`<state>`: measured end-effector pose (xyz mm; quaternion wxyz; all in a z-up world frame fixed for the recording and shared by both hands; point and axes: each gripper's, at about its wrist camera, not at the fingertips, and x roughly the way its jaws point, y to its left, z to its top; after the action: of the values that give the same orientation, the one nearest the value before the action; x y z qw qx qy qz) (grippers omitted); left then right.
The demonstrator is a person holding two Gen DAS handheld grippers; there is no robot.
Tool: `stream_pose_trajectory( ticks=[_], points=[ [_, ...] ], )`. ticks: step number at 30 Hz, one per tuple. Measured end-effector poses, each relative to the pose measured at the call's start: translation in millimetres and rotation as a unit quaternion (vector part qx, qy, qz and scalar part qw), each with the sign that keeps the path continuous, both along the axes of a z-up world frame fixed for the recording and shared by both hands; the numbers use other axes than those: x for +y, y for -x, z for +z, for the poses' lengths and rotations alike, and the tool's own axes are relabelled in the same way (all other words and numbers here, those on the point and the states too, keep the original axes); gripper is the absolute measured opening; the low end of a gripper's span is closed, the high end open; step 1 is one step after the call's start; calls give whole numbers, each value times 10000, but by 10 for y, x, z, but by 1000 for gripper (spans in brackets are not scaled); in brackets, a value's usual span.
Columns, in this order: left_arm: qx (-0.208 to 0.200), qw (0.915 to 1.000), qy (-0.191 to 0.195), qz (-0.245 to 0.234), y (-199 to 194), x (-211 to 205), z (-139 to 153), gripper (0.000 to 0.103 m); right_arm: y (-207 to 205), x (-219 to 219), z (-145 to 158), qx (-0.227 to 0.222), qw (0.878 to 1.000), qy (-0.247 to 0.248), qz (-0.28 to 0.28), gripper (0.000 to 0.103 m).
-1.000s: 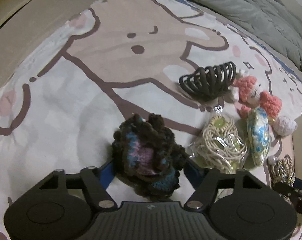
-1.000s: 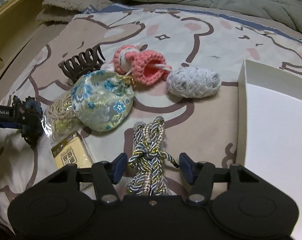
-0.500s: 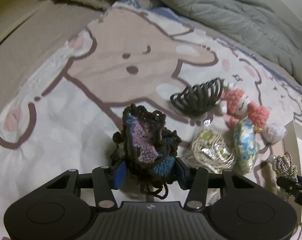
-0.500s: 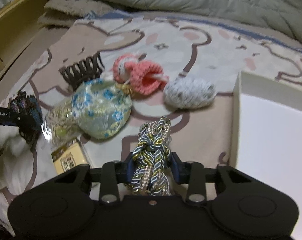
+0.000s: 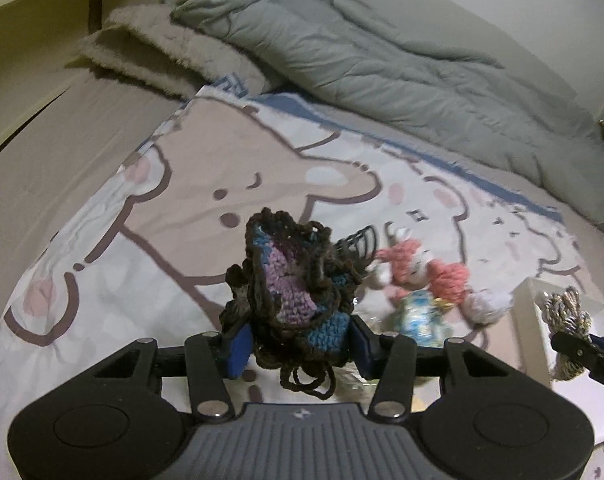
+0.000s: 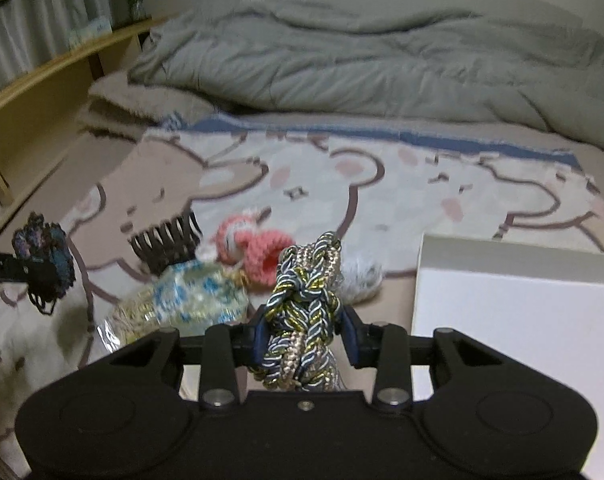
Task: Organize objects
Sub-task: 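Carry scrunchie with left tool and braided cord with right tool into white box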
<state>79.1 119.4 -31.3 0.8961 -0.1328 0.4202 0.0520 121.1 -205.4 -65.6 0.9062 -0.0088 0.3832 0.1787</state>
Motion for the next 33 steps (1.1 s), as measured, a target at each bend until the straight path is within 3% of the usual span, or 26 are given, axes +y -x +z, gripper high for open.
stream_pose_trajectory(
  ticks=[18, 22, 28, 33],
  points=[
    [-972, 9928, -222, -668, 111, -659, 532, 51, 196, -277, 529, -861, 9950, -391, -311, 38],
    [-1134, 9903, -73, -801, 49, -821, 680, 51, 214, -380, 706, -1077, 9922, -453, -438, 38],
    [-1452, 9819, 9, -1220, -111, -1267, 965, 51, 191, -560, 1018, -1527, 9857, -350, -619, 38],
    [-1597, 9728, 34, -1681, -320, -1752, 1129, 51, 66, -749, 1144, -1637, 9822, -342, -856, 38]
  ],
)
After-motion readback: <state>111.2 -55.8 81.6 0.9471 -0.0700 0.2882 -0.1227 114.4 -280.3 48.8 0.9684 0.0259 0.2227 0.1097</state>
